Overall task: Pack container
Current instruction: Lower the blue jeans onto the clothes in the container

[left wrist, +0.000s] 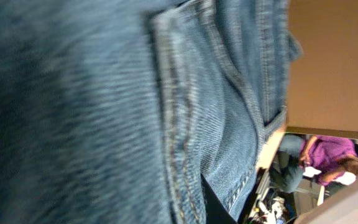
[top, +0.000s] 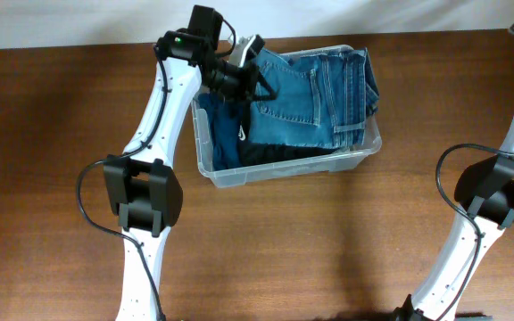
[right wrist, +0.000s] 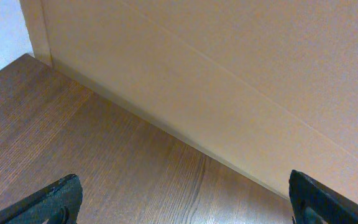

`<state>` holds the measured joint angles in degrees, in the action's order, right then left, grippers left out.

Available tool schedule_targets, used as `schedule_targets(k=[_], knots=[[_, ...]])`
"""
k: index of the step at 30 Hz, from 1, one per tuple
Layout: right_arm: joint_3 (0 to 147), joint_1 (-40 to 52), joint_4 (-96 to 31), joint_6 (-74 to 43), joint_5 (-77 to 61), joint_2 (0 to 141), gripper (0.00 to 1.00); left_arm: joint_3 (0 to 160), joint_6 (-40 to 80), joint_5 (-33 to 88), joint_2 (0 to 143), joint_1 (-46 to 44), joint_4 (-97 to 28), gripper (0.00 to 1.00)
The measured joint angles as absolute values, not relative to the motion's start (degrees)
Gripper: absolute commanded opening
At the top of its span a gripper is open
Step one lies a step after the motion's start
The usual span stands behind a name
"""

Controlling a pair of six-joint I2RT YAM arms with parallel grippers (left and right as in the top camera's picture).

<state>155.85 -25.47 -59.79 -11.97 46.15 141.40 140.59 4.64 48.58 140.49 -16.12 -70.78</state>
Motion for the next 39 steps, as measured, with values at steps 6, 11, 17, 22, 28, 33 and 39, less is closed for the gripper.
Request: schedule_targets(k=[6, 11, 17, 22, 28, 33, 39], knots=[[155.9, -25.5, -59.8, -11.9, 46.2, 141.4, 0.98, 140.8, 4.3, 41.6, 140.5, -16.3, -77.3, 0.01], [155.9, -25.5, -59.8, -12.0, 46.2, 141.4, 0.98, 141.9, 4.3, 37.0, 140.5, -16.6, -80.4, 0.01], [155.9, -25.5, -59.8, -12.0, 46.1, 141.4, 0.98, 143.1, 5.7, 27.9, 140.5, -16.9, -85.3, 0.01], [155.9, -25.5, -59.8, -12.0, 46.2, 141.4, 0.98, 143.2, 8.0, 21.7, 140.4, -17.0, -86.5, 0.33], [155.8, -25.5, -59.8, -12.0, 46.2, 141.4, 0.98, 143.2, 10.0, 16.4, 140.4, -16.9, -87.2, 0.41], [155.9, -25.5, -59.8, -12.0, 46.1, 141.4, 0.98, 143.2, 12.0, 13.4, 140.4, -17.2, -87.4, 0.5], [155.9, -25.5, -59.8, -12.0, 46.2, 141.4, 0.98, 143.9, 16.1, 7.7, 140.3, -17.5, -87.8, 0.62]])
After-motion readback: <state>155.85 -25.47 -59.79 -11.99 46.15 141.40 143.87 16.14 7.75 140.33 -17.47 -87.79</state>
